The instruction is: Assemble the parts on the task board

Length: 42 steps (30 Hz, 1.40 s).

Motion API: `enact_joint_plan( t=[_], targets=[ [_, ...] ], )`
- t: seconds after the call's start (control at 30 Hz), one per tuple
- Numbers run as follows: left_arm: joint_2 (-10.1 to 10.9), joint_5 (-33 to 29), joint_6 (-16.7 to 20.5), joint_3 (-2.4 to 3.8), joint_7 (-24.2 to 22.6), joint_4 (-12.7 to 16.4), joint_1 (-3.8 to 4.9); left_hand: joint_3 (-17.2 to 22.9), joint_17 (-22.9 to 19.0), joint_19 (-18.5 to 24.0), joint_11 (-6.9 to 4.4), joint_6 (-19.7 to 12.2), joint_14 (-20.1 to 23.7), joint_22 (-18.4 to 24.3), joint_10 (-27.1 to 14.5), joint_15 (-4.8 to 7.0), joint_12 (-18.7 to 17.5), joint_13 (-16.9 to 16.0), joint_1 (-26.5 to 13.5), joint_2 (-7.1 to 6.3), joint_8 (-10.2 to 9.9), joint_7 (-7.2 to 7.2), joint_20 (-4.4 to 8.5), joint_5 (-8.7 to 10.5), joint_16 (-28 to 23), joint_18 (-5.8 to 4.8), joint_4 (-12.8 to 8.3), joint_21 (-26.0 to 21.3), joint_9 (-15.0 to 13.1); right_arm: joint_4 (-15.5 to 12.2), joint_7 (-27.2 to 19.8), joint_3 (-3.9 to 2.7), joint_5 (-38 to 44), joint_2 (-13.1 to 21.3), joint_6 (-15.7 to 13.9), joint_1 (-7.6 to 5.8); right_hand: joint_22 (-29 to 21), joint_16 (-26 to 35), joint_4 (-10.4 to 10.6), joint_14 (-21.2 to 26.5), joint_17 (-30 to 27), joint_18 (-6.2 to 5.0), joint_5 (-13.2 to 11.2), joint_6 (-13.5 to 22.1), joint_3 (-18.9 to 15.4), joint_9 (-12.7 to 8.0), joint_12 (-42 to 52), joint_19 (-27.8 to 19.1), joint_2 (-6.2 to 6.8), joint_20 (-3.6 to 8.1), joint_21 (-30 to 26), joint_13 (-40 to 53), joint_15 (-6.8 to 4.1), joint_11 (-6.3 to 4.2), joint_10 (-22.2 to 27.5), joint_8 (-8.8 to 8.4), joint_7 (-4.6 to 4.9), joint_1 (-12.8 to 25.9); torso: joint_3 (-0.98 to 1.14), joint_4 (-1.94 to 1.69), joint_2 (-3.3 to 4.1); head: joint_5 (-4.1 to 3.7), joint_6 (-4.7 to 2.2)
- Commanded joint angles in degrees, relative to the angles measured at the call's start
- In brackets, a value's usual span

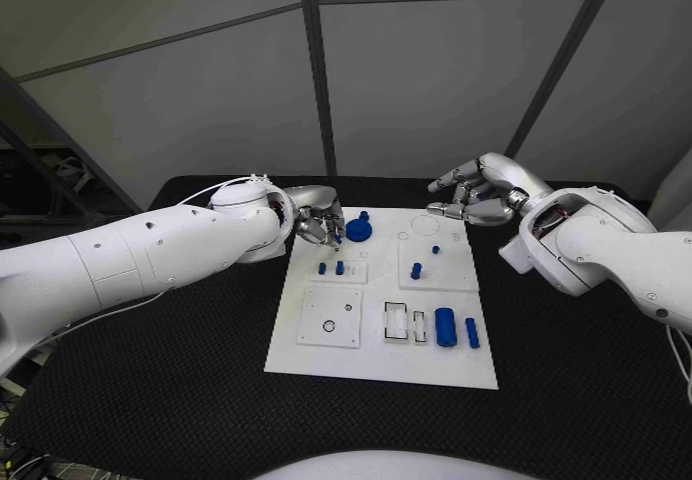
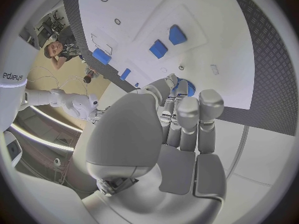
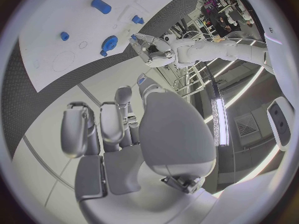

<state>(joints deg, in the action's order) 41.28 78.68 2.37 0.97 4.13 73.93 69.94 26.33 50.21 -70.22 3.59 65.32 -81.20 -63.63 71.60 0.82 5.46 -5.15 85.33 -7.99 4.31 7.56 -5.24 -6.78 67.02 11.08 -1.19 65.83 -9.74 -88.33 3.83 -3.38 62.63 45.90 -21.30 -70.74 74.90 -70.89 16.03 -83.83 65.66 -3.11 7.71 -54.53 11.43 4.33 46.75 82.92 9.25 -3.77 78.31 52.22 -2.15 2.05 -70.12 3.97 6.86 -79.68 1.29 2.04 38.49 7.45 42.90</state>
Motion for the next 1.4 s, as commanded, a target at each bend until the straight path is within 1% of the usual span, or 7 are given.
enact_joint_plan(
  t=[0.03, 0.23, 0.43, 0.73, 1.0, 1.37, 1.4],
  targets=[
    [0.05, -0.57, -1.72, 0.03, 1.00, -0.10, -0.06, 0.31, -0.05, -0.22, 0.18, 0.40, -0.46, -0.01, 0.41, 0.03, 0.00, 0.03, -0.53, 0.01, 0.13, 0.10, -0.18, 0.20, -0.12, -3.88, 0.09, 0.18, 0.00, -0.08, -0.28, -0.03, -0.09, 0.03, 0.26, -0.11, 2.81, 0.03, 0.00, -1.11, 0.06, -0.09, 0.38, -0.46, 0.36, -0.08, 0.02, 0.26, -0.30, -0.04, -0.17, 0.03, -0.38, -0.21, -0.13, -0.18, -0.08, -0.31, 0.02, 0.12, 0.01, 0.15, 0.15],
    [-0.43, -0.58, -2.16, 0.00, 1.51, -0.78, -0.27, 0.37, -0.20, -0.04, 0.18, 0.39, -0.43, 0.20, 0.39, 0.03, -0.02, 0.09, -0.71, 0.00, 0.10, 0.09, -0.17, 0.41, -0.20, -3.82, 0.07, -0.02, 0.05, -0.10, -0.27, -0.03, -0.09, 0.03, 0.29, -0.11, 2.77, 0.06, 0.02, -1.11, 0.04, -0.09, 0.38, -0.50, 0.37, -0.07, -0.04, 0.24, -0.29, -0.03, -0.21, -0.06, -0.38, -0.21, -0.10, -0.16, -0.08, -0.29, -0.03, 0.18, 0.03, 0.36, 0.31],
    [-0.77, -0.57, -2.58, -0.04, 1.98, -1.40, -0.31, 0.38, -0.20, -0.04, 0.18, 0.39, -0.43, 0.20, 0.38, 0.03, -0.03, 0.10, -0.72, 0.00, 0.09, 0.09, -0.17, 0.43, -0.19, -3.82, 0.07, -0.03, 0.06, -0.14, -0.18, -0.03, -0.09, 0.03, 0.27, -0.10, 2.77, 0.06, 0.02, -1.11, 0.04, -0.09, 0.38, -0.50, 0.37, -0.07, -0.04, 0.24, -0.29, -0.03, -0.21, -0.06, -0.38, -0.21, -0.10, -0.16, -0.08, -0.29, 0.05, 0.19, 0.02, 0.55, 0.43],
    [-1.52, -0.56, -3.08, -0.32, 2.03, -2.28, -0.32, 0.42, -0.15, -0.04, 0.18, 0.37, -0.44, 0.18, 0.36, 0.04, -0.05, 0.12, -0.76, 0.02, 0.07, 0.08, -0.17, 0.50, -0.16, -3.82, 0.05, -0.02, 0.08, -0.18, -0.12, -0.03, -0.03, -0.04, 0.23, -0.10, 2.81, 0.10, 0.03, -1.11, 0.00, -0.09, 0.38, -0.51, 0.38, -0.07, -0.02, 0.26, -0.31, -0.03, -0.18, -0.05, -0.38, -0.21, -0.12, -0.16, -0.08, -0.28, -0.02, 0.19, 0.03, 0.41, 0.62],
    [-1.83, -0.56, -3.70, -0.77, 2.22, -2.73, -0.32, 0.48, -0.21, 0.01, 0.18, 0.34, -0.42, 0.22, 0.34, 0.04, -0.07, 0.16, -0.80, 0.04, 0.04, 0.08, -0.17, 0.59, -0.19, -3.81, 0.02, -0.07, 0.12, -0.18, -0.08, -0.03, 0.00, -0.03, 0.26, -0.10, 2.81, 0.10, 0.03, -1.11, 0.00, -0.09, 0.38, -0.51, 0.38, -0.07, -0.02, 0.26, -0.31, -0.03, -0.18, -0.05, -0.38, -0.21, -0.12, -0.16, -0.08, -0.28, 0.03, 0.10, -0.02, 0.41, 0.79],
    [-2.39, -0.56, -3.92, -1.02, 1.99, -2.96, -0.33, 0.57, -0.45, 0.06, 0.20, 0.25, -0.36, 0.23, 0.25, 0.03, -0.13, 0.24, -0.96, 0.03, -0.05, 0.08, -0.18, 0.82, -0.30, -3.80, -0.04, -0.11, 0.21, -0.17, -0.13, -0.03, 0.02, -0.15, 0.29, -0.10, 2.81, 0.10, 0.03, -1.11, 0.00, -0.09, 0.38, -0.51, 0.38, -0.07, -0.02, 0.26, -0.31, -0.03, -0.18, -0.05, -0.38, -0.21, -0.12, -0.16, -0.08, -0.28, -0.02, 0.18, -0.03, 0.39, 0.87],
    [-2.44, -0.56, -3.92, -1.03, 1.99, -2.99, -0.33, 0.57, -0.45, 0.06, 0.20, 0.25, -0.36, 0.23, 0.25, 0.03, -0.13, 0.24, -0.96, 0.03, -0.05, 0.08, -0.18, 0.82, -0.30, -3.80, -0.04, -0.11, 0.21, -0.18, -0.13, -0.03, 0.02, -0.15, 0.29, -0.10, 2.81, 0.10, 0.03, -1.11, 0.00, -0.09, 0.38, -0.51, 0.38, -0.07, -0.02, 0.26, -0.31, -0.03, -0.18, -0.05, -0.38, -0.21, -0.12, -0.16, -0.08, -0.28, 0.01, 0.15, -0.02, 0.35, 0.86]
  ],
)
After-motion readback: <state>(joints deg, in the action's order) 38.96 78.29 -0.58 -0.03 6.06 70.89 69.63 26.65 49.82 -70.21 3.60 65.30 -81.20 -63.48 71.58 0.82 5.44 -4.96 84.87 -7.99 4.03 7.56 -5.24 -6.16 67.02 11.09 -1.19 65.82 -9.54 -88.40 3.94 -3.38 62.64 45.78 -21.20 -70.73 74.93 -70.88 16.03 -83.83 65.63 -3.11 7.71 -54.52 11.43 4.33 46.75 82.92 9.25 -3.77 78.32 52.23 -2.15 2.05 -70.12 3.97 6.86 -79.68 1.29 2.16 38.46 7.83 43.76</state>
